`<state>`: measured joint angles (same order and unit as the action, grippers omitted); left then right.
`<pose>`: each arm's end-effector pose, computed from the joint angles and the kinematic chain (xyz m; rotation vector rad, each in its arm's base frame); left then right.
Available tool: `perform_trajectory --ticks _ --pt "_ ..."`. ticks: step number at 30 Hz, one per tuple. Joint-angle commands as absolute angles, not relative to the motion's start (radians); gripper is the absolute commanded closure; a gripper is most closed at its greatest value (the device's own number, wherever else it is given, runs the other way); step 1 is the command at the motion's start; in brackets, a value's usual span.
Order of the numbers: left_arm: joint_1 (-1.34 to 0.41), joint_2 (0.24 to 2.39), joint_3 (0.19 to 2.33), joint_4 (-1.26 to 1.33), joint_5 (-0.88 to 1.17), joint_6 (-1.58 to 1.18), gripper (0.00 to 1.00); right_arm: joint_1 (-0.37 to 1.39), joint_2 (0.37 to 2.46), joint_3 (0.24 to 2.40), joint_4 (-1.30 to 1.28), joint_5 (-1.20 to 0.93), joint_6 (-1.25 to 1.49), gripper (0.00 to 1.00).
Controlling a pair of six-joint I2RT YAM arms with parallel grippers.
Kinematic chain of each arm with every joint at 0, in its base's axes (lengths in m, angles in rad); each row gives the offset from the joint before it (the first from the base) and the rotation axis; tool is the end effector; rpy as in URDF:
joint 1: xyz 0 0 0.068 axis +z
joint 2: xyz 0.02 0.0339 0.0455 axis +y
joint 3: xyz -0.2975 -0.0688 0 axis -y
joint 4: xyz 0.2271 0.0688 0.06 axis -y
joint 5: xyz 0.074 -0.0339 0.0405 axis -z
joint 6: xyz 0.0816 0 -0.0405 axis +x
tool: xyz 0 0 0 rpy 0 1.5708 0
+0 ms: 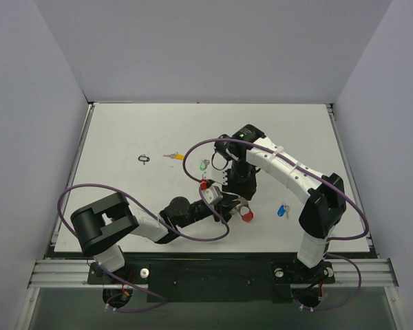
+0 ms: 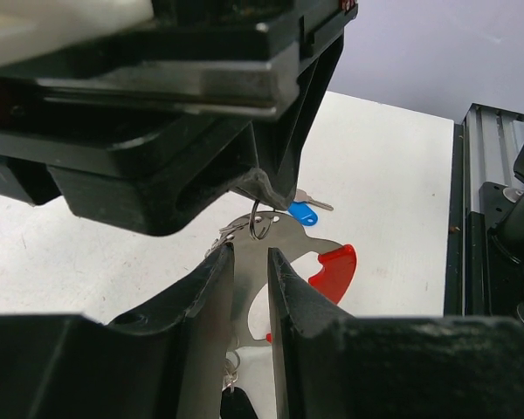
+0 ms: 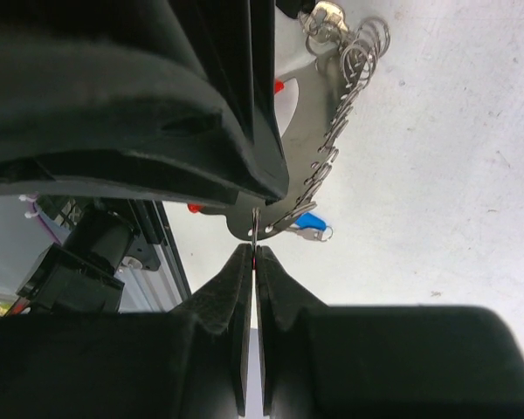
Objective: Put the keys on the keyring
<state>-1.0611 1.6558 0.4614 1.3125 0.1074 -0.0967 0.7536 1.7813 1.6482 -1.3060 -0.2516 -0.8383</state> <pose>0.1576 -0.2998 0.2391 0.7936 1.3161 -1.0138 0.2306 0.2443 0.2821 -2.1450 2.0655 0.3679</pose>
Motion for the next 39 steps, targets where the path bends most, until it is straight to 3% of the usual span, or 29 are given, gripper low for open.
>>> perform_trajectory --ticks 1,12,17,32,39 --pt "-1.072 1.66 0.503 1.589 0.097 -0.074 0.68 0.762 1.801 1.684 -1.401 -0.313 -0.868 1.0" --pt "-1.072 1.62 0.453 1.646 0.086 -0.107 0.68 0.736 1.796 1.681 -1.396 -0.351 -0.884 1.0" --pt "-1.072 1.612 0.454 1.64 0.095 -0.107 0.75 0.735 1.795 1.678 -1.396 -0.351 -0.885 1.0" --pt "-1.072 1.606 0.474 1.637 0.112 -0.123 0.73 0.735 1.789 1.675 -1.385 -0.362 -0.888 1.0" --pt "-1.072 1.605 0.479 1.632 0.126 -0.13 0.77 0.736 1.787 1.672 -1.382 -0.361 -0.888 1.0"
